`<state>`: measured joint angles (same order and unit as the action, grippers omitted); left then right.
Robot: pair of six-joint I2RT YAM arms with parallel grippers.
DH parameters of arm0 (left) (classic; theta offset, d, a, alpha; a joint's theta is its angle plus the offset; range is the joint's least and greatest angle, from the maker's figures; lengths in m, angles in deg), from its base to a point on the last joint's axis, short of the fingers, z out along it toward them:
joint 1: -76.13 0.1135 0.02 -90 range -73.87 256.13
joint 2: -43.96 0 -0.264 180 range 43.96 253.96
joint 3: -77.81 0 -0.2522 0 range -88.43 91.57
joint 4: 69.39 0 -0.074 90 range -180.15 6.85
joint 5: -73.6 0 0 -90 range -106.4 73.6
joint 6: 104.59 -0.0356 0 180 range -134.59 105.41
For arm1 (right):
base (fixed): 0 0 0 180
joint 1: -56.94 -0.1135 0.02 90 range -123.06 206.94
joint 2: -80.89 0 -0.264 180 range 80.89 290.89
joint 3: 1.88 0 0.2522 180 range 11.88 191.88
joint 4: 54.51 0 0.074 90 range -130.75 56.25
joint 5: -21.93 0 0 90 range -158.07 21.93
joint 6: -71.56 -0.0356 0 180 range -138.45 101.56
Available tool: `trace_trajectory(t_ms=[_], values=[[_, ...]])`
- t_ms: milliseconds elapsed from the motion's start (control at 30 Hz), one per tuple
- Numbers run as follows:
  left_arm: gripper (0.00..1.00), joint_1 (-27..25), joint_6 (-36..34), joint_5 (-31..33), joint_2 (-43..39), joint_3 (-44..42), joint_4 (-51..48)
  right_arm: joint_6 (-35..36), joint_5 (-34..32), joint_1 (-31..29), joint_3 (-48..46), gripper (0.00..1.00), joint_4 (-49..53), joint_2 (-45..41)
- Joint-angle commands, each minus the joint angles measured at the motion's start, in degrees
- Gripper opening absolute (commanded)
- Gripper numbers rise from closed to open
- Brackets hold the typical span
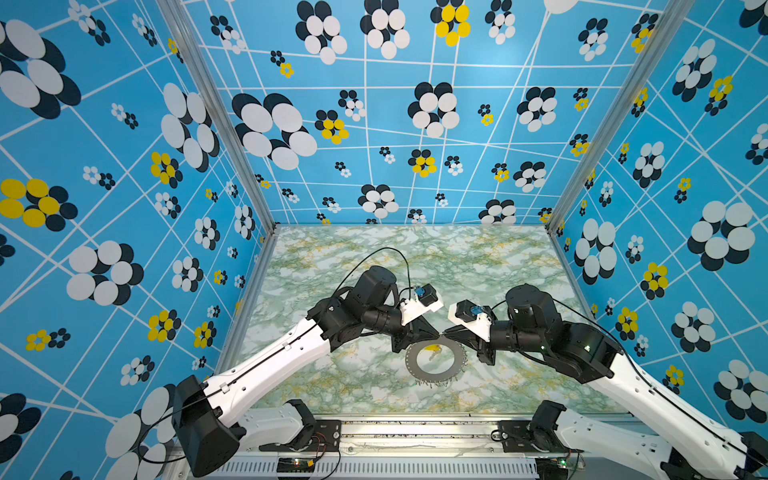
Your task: Put the keys on the keyring
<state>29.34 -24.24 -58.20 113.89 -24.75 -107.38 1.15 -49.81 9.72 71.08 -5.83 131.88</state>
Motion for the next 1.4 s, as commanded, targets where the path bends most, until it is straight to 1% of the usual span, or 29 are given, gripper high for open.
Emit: trace_trajectory(t_ms=[0,100,233,367,533,633,733,800,933,1033,1133,1233,1367], values=[[0.0,-0.55,-1.08,0.3,-2.52,-0.05,-0.59,-0.97,-5.7,-0.15,0.14,0.25,-1.91,-3.52],[0.0,-0.53,-1.94,0.59,-3.65,0.65,-1.61,-0.35,-5.51,-0.12,0.1,0.32,-0.35,-4.99],[0.0,-0.5,-2.91,0.61,-3.75,2.18,-3.31,1.51,-1.62,-0.15,1.09,0.37,2.4,-4.2],[0.0,-0.6,-3.78,0.66,-3.79,3.21,-4.39,3.44,0.69,-0.15,1.67,0.37,3.97,-3.38],[0.0,-0.89,-6.04,1.98,-5.16,3.54,-4.77,4.41,1.16,-0.11,1.51,0.38,5.64,-2.52],[0.0,-2.36,-10.97,6.25,-6.73,2.97,-6.04,3.74,2.03,-0.01,1.8,0.42,6.91,-1.6],[0.0,-5.37,-19.0,15.26,-9.08,1.16,-6.84,3.17,4.42,0.11,1.8,0.48,6.46,-1.4],[0.0,-7.02,-23.31,18.75,-10.38,0.26,-6.93,3.07,6.19,0.13,1.75,0.5,5.28,-1.3],[0.0,-7.62,-27.08,19.65,-10.66,1.34,-8.09,3.17,9.67,0.11,3.42,0.5,2.75,-1.11],[0.0,-7.7,-29.33,19.19,-10.09,2.42,-10.25,3.94,12.33,0.11,5.51,0.47,2.0,-0.24],[0.0,-7.81,-29.62,17.7,-9.92,3.05,-10.58,5.8,13.27,0.04,7.1,0.43,1.91,0.93],[0.0,-7.88,-29.15,16.13,-9.52,4.08,-10.66,7.74,13.01,-0.05,7.63,0.4,1.93,1.81],[0.0,-7.88,-28.24,13.73,-9.37,5.41,-10.58,10.74,9.75,-0.72,6.11,0.37,1.28,1.82]])
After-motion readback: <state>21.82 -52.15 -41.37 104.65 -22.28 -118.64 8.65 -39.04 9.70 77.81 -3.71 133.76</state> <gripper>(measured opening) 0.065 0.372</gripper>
